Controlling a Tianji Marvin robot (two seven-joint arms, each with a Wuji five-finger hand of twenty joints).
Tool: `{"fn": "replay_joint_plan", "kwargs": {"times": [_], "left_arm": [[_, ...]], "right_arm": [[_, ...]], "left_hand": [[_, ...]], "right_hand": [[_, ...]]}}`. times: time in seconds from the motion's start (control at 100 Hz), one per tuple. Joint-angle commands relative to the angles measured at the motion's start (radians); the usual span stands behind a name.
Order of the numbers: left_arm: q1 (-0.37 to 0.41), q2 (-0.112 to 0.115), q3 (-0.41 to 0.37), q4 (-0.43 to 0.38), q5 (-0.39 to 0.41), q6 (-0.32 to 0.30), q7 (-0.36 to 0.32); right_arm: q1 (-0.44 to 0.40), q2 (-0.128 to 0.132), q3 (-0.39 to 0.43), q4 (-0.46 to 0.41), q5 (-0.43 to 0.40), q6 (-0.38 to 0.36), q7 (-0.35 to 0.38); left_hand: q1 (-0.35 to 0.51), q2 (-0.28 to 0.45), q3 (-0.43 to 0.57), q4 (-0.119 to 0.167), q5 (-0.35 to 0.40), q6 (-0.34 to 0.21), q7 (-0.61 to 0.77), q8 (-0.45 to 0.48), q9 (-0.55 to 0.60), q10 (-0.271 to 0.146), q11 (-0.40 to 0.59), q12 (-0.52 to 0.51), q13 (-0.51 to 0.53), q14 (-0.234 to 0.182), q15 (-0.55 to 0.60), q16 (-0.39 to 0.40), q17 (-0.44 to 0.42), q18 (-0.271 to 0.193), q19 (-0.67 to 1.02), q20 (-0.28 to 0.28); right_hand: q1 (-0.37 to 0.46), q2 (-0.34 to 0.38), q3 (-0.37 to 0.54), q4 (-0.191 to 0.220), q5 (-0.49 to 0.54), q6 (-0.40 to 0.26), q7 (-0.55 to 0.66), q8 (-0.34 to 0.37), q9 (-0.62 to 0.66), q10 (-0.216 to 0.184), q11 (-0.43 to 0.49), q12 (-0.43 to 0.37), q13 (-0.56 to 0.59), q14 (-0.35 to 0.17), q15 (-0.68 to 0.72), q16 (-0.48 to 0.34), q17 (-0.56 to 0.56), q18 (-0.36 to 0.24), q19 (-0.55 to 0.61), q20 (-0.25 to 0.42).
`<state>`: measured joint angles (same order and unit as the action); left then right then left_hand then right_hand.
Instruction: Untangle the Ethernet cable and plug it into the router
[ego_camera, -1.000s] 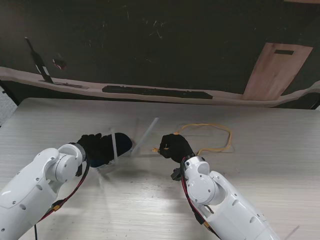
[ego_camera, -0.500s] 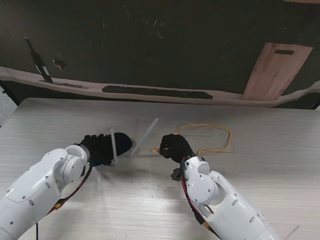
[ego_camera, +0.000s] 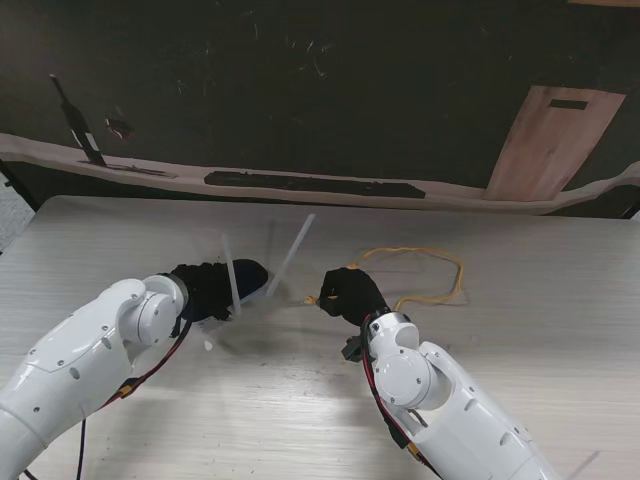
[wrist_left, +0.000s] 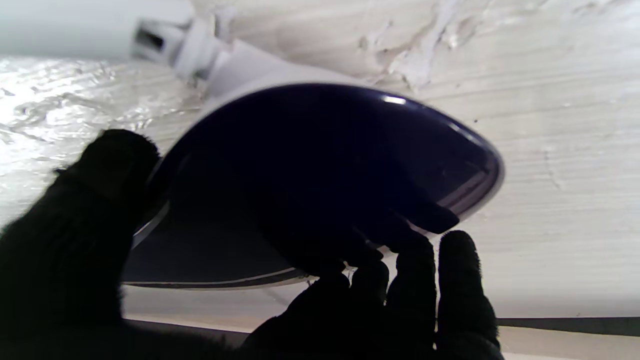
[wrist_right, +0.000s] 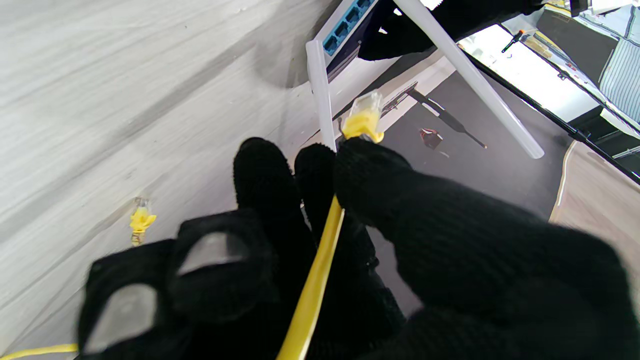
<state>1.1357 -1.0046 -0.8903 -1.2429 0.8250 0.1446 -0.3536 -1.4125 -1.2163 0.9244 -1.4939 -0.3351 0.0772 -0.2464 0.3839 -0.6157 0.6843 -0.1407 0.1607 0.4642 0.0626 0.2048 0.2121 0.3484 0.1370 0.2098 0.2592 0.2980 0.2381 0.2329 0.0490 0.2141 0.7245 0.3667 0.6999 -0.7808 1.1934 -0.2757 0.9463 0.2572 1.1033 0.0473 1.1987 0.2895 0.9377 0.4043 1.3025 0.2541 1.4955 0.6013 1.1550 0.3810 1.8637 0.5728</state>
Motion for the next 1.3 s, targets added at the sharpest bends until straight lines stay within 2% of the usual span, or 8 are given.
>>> {"fn": "replay_joint_plan", "kwargs": {"times": [0.0, 0.31, 0.54, 0.72, 0.82, 0.87, 1.06, 1.29], "left_arm": [[0.021, 0.001, 0.043, 0.045, -0.015, 0.01, -0.084], [-0.148, 0.032, 0.301, 0.05, -0.004, 0.096, -0.24], [-0.252, 0.038, 0.517, 0.022, -0.022, 0.219, -0.239], [-0.414, 0.043, 0.803, -0.003, -0.209, 0.391, -0.196], [-0.509, 0.03, 0.965, 0.001, -0.307, 0.436, -0.158], [-0.547, 0.02, 1.027, 0.002, -0.344, 0.451, -0.145], [-0.557, 0.0, 1.06, 0.017, -0.339, 0.465, -0.127], [-0.527, -0.003, 1.021, 0.023, -0.299, 0.474, -0.11]], "right_arm": [[-0.005, -0.004, -0.003, -0.004, 0.005, -0.001, 0.014], [-0.005, -0.004, 0.0, -0.005, 0.005, -0.005, 0.01], [-0.008, -0.006, 0.002, -0.006, 0.008, -0.011, 0.004], [-0.014, -0.006, 0.01, -0.013, 0.005, -0.017, -0.003], [-0.017, -0.006, 0.013, -0.016, 0.008, -0.021, -0.006], [-0.018, -0.007, 0.014, -0.017, 0.009, -0.022, -0.008], [-0.02, -0.008, 0.017, -0.017, 0.012, -0.027, -0.012], [-0.019, -0.008, 0.019, -0.016, 0.012, -0.028, -0.013]], "left_hand": [[0.108, 0.055, 0.095, 0.05, 0.182, -0.212, 0.409, 0.106, 0.269, -0.121, 0.264, 0.107, 0.168, -0.06, 0.155, 0.065, 0.008, -0.018, 0.033, 0.021], [0.004, 0.129, -0.063, 0.031, 0.114, -0.152, 0.376, 0.086, 0.237, -0.063, 0.255, 0.105, 0.138, -0.003, 0.166, 0.074, -0.002, -0.007, 0.026, 0.018], [0.053, 0.254, -0.32, 0.081, 0.124, -0.11, 0.283, 0.034, 0.208, -0.02, 0.239, 0.095, 0.089, 0.031, 0.176, 0.08, -0.04, 0.01, 0.03, 0.019], [0.155, 0.366, -0.557, 0.128, 0.117, -0.096, 0.24, 0.012, 0.159, 0.003, 0.22, 0.082, 0.027, 0.049, 0.167, 0.075, -0.091, 0.006, 0.009, 0.004], [0.205, 0.307, -0.531, 0.13, 0.118, -0.091, 0.241, 0.013, 0.167, 0.001, 0.231, 0.087, 0.04, 0.049, 0.179, 0.08, -0.08, 0.008, 0.022, 0.01], [0.128, 0.233, -0.296, 0.106, 0.112, -0.088, 0.254, 0.02, 0.175, 0.0, 0.241, 0.094, 0.055, 0.043, 0.186, 0.085, -0.07, 0.006, 0.033, 0.015], [0.146, 0.147, -0.016, 0.123, 0.111, -0.08, 0.333, 0.06, 0.228, -0.013, 0.283, 0.117, 0.124, 0.026, 0.209, 0.096, -0.025, 0.002, 0.073, 0.037], [0.242, 0.152, 0.181, 0.297, 0.115, -0.085, 0.437, 0.112, 0.286, -0.033, 0.322, 0.141, 0.196, 0.014, 0.235, 0.109, 0.028, -0.001, 0.117, 0.061]], "right_hand": [[0.037, 0.021, 0.017, -0.002, 0.016, -0.003, 0.041, -0.006, 0.113, 0.129, 0.073, 0.001, -0.004, 0.014, 0.067, 0.024, 0.033, -0.17, 0.222, 0.012], [0.036, 0.022, 0.017, -0.002, 0.016, -0.003, 0.042, -0.007, 0.112, 0.13, 0.073, 0.001, -0.004, 0.014, 0.066, 0.024, 0.033, -0.171, 0.222, 0.013], [0.037, 0.022, 0.017, -0.002, 0.016, -0.003, 0.042, -0.007, 0.111, 0.129, 0.073, 0.001, -0.004, 0.014, 0.066, 0.024, 0.033, -0.171, 0.222, 0.013], [0.038, 0.022, 0.016, -0.002, 0.015, -0.002, 0.042, -0.007, 0.111, 0.131, 0.073, 0.001, -0.004, 0.014, 0.066, 0.024, 0.033, -0.171, 0.222, 0.013], [0.037, 0.023, 0.016, -0.002, 0.015, -0.001, 0.042, -0.007, 0.111, 0.13, 0.074, 0.001, -0.004, 0.014, 0.066, 0.024, 0.033, -0.171, 0.222, 0.013], [0.037, 0.022, 0.016, -0.002, 0.015, -0.001, 0.042, -0.007, 0.111, 0.129, 0.074, 0.001, -0.004, 0.014, 0.066, 0.024, 0.033, -0.171, 0.222, 0.013], [0.038, 0.023, 0.016, -0.002, 0.015, -0.002, 0.042, -0.007, 0.111, 0.13, 0.074, 0.001, -0.004, 0.014, 0.066, 0.024, 0.033, -0.171, 0.222, 0.013], [0.037, 0.023, 0.015, -0.002, 0.015, -0.002, 0.042, -0.007, 0.111, 0.13, 0.073, 0.001, -0.004, 0.015, 0.065, 0.024, 0.033, -0.171, 0.222, 0.013]]}}
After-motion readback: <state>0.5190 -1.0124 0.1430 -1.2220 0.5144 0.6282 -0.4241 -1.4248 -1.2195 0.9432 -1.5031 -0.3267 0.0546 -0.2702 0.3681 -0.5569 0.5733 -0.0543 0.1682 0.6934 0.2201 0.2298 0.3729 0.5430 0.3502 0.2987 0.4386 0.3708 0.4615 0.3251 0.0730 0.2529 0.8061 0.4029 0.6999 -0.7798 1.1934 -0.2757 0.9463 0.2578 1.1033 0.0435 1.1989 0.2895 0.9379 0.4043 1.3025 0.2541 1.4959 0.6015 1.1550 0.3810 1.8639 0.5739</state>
